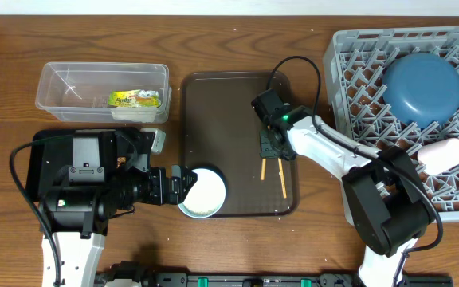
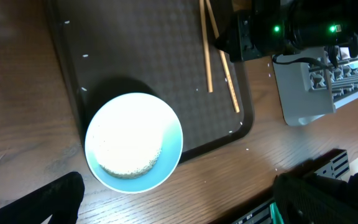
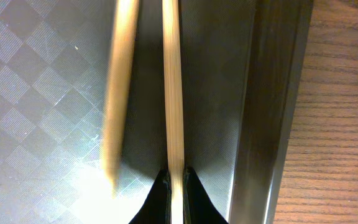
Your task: Sort waste into correct bins and load items into the dishwasher rack
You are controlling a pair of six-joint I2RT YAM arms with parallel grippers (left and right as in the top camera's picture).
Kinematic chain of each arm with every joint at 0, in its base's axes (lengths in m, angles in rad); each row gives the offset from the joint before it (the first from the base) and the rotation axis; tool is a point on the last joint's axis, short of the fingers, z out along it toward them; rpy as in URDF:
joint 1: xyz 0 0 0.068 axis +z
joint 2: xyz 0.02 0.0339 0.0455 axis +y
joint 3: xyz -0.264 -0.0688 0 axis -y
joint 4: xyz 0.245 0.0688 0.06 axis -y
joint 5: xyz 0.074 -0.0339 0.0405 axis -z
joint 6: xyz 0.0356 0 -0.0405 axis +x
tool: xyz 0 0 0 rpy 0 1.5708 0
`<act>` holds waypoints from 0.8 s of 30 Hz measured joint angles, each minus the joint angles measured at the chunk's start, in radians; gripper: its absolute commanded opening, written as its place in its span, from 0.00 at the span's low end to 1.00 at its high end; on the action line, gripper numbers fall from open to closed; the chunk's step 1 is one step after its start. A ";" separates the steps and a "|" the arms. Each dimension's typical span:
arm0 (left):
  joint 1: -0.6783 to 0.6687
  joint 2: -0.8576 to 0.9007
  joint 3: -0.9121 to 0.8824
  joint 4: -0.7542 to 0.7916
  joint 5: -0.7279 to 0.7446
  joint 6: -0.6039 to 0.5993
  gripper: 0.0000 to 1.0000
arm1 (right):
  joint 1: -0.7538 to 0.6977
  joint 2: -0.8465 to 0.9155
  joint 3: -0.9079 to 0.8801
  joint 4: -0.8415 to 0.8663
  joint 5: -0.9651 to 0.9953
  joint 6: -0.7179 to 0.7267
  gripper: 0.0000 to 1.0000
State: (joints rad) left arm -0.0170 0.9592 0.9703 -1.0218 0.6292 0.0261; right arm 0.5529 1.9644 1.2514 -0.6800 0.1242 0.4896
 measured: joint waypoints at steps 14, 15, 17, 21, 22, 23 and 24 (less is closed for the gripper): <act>0.000 0.000 0.000 0.000 0.000 0.000 0.98 | -0.138 -0.371 -0.027 -0.082 -0.024 -0.075 0.01; 0.000 0.000 0.000 0.000 0.000 0.000 0.98 | -0.164 -0.418 -0.027 -0.084 -0.022 -0.095 0.01; 0.000 0.000 0.000 0.000 0.000 0.000 0.98 | -0.220 -0.490 -0.026 -0.085 -0.021 -0.143 0.01; 0.000 0.000 0.000 0.003 0.000 0.000 0.98 | -0.352 -0.564 -0.026 -0.077 0.004 -0.247 0.01; 0.000 0.000 0.000 0.005 0.000 0.000 0.98 | -0.386 -0.566 -0.026 -0.069 0.009 -0.264 0.01; 0.000 0.000 0.000 0.006 0.000 0.000 0.98 | -0.422 -0.565 -0.026 -0.061 0.016 -0.280 0.01; 0.000 0.000 0.000 0.006 0.000 0.000 0.98 | -0.457 -0.561 -0.026 -0.056 0.020 -0.293 0.01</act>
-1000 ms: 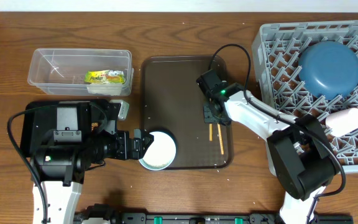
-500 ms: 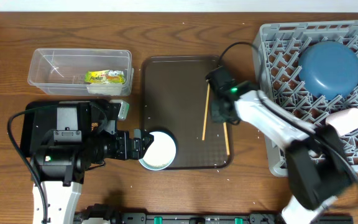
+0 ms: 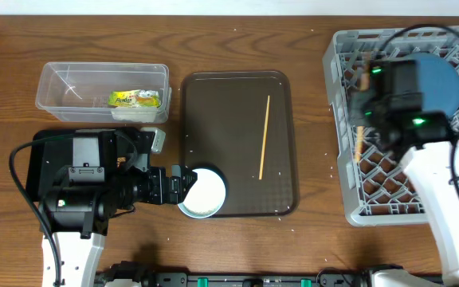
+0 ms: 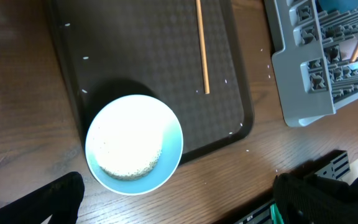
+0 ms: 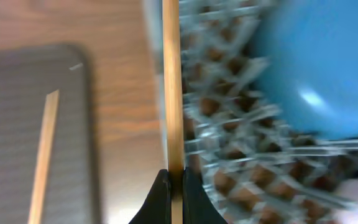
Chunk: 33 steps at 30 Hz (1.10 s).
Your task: Sort waste into correct bins and load items into the dishwasher rack
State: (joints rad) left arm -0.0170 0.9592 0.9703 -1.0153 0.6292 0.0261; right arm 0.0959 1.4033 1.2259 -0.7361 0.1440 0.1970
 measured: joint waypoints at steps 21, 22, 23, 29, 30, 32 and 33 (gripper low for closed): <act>0.000 0.000 0.000 0.002 0.000 0.000 0.98 | -0.112 0.264 0.000 0.144 -0.181 -0.285 0.13; 0.000 0.000 0.000 0.001 0.000 0.000 0.98 | -0.112 0.265 0.000 0.151 -0.187 -0.281 0.17; 0.000 0.000 0.000 0.001 0.000 0.000 0.98 | -0.112 0.265 0.000 0.157 -0.199 -0.283 0.22; 0.000 0.000 0.000 0.002 0.000 0.000 0.98 | -0.087 0.206 0.000 0.142 -0.297 -0.245 0.53; 0.000 0.000 0.000 0.002 0.000 0.000 0.98 | -0.074 0.191 0.000 0.142 -0.313 -0.239 0.54; 0.000 0.000 0.000 0.003 0.000 0.000 0.98 | -0.027 0.147 0.000 0.144 -0.349 -0.207 0.53; 0.000 0.000 0.000 0.003 0.000 0.000 0.98 | 0.007 0.126 0.000 0.144 -0.361 -0.188 0.52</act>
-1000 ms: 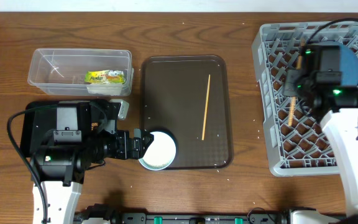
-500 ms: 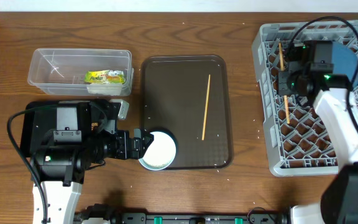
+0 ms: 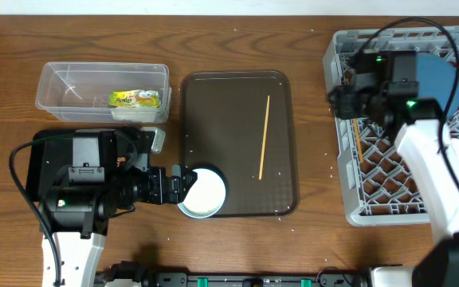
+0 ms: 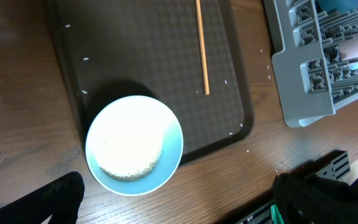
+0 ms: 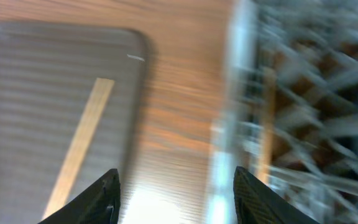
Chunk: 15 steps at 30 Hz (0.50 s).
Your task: Sort waste into correct bins and load items into the dishwasher rack
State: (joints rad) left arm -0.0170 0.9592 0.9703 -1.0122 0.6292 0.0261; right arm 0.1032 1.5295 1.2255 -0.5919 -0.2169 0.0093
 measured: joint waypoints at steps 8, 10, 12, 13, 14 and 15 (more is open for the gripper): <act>0.000 0.000 0.000 0.003 0.000 0.000 0.98 | 0.312 0.037 0.002 -0.010 0.031 0.213 0.49; 0.000 0.000 0.000 0.003 0.000 0.000 0.98 | 0.381 0.095 0.002 -0.010 0.103 0.293 0.43; 0.000 0.000 0.000 0.003 0.000 0.000 0.98 | 0.434 0.169 0.002 -0.005 0.166 0.374 0.40; 0.000 0.000 0.000 0.003 0.000 0.000 0.98 | 0.449 0.211 0.002 0.002 0.187 0.408 0.38; 0.000 0.000 0.000 0.003 0.000 0.000 0.98 | 0.460 0.251 0.002 0.009 0.209 0.436 0.36; 0.000 0.000 0.000 0.003 0.000 0.000 0.98 | 0.464 0.292 0.002 0.013 0.219 0.463 0.35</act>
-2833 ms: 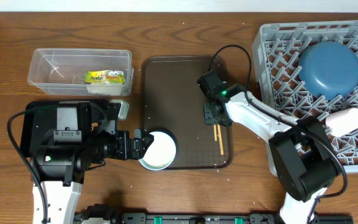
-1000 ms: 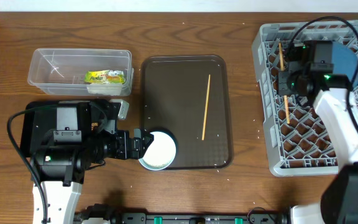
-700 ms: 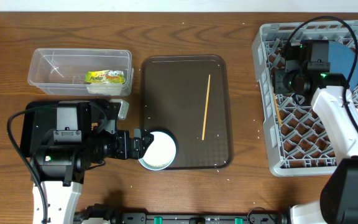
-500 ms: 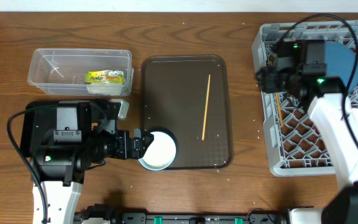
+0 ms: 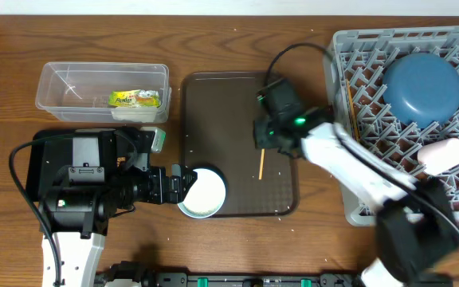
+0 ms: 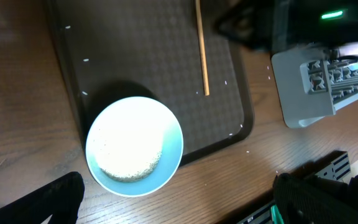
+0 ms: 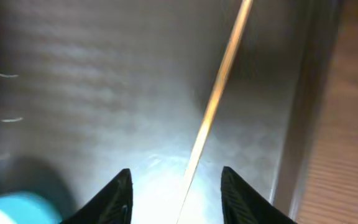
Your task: Sort waste into correct bins and load items into the dishwasher rack
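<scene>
A wooden chopstick lies on the dark tray, and my right gripper hangs open just above its near end, one finger on each side. A second chopstick rests in the grey dishwasher rack along its left side. The light blue bowl holding a white mound stands at the tray's front left corner. My left gripper stays open beside it, touching nothing. In the overhead view the right gripper covers the chopstick's far end.
A dark blue bowl and a white cup sit in the rack. At the back left, a clear plastic bin holds a yellow wrapper. The tray's raised rim runs just right of the chopstick.
My right gripper was open over the gap between tray and rack; now it is open low over the tray, straddling the remaining chopstick. The left arm and bowl have not moved.
My right gripper was shut on one of two chopsticks on the tray. Then it held that chopstick over the rack's left side. Then it was open and the chopstick lay in the rack. Now it is back over the tray above the other chopstick.
</scene>
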You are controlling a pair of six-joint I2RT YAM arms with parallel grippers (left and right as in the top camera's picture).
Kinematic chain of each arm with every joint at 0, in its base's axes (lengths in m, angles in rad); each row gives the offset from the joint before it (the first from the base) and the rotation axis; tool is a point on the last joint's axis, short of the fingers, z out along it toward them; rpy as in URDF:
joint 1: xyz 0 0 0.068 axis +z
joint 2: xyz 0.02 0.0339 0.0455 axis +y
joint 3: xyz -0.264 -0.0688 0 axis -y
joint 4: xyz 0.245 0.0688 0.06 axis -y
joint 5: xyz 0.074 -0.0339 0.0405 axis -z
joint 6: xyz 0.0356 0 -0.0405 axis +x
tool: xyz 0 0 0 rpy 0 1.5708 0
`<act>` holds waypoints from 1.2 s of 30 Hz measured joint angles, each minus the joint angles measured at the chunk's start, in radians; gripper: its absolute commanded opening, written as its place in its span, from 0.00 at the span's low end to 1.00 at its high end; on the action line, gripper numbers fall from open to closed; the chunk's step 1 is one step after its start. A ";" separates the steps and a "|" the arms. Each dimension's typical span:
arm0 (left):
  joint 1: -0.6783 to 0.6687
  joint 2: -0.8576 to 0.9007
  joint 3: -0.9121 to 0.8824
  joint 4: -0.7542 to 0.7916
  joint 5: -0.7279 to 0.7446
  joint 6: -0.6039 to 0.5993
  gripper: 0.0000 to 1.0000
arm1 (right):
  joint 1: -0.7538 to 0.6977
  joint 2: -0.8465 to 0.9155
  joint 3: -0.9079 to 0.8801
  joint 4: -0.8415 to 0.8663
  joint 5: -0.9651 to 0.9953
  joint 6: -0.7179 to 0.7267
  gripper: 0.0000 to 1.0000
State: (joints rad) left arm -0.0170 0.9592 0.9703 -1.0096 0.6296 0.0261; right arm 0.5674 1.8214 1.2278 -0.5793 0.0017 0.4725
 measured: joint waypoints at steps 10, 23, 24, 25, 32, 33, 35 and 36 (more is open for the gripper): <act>0.000 0.000 0.000 0.000 0.000 0.000 0.98 | -0.016 0.136 0.000 0.043 0.040 0.134 0.08; 0.000 0.000 0.000 0.003 0.000 0.000 0.98 | -0.068 0.080 0.000 0.011 0.050 0.070 0.01; 0.000 0.000 0.000 0.003 0.000 0.000 0.98 | -0.084 0.047 0.000 0.003 0.052 0.050 0.01; 0.000 0.000 0.000 0.002 0.000 0.000 0.98 | -0.100 0.008 0.000 -0.004 0.050 0.030 0.01; 0.000 0.000 0.000 0.003 0.000 0.000 0.98 | -0.344 -0.331 0.019 -0.055 0.043 -0.147 0.01; 0.000 0.000 0.000 0.004 0.000 0.000 0.98 | -0.395 -0.364 0.022 -0.056 0.035 -0.179 0.01; 0.000 0.000 0.000 0.005 0.000 0.000 0.98 | -0.467 -0.392 0.023 -0.058 0.006 -0.232 0.01; 0.000 0.000 0.000 0.006 0.000 0.000 0.98 | -0.499 -0.396 0.023 -0.061 -0.013 -0.260 0.01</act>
State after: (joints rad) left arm -0.0170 0.9592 0.9703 -1.0035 0.6296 0.0261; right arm 0.0681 1.4250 1.2507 -0.6403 -0.0109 0.2127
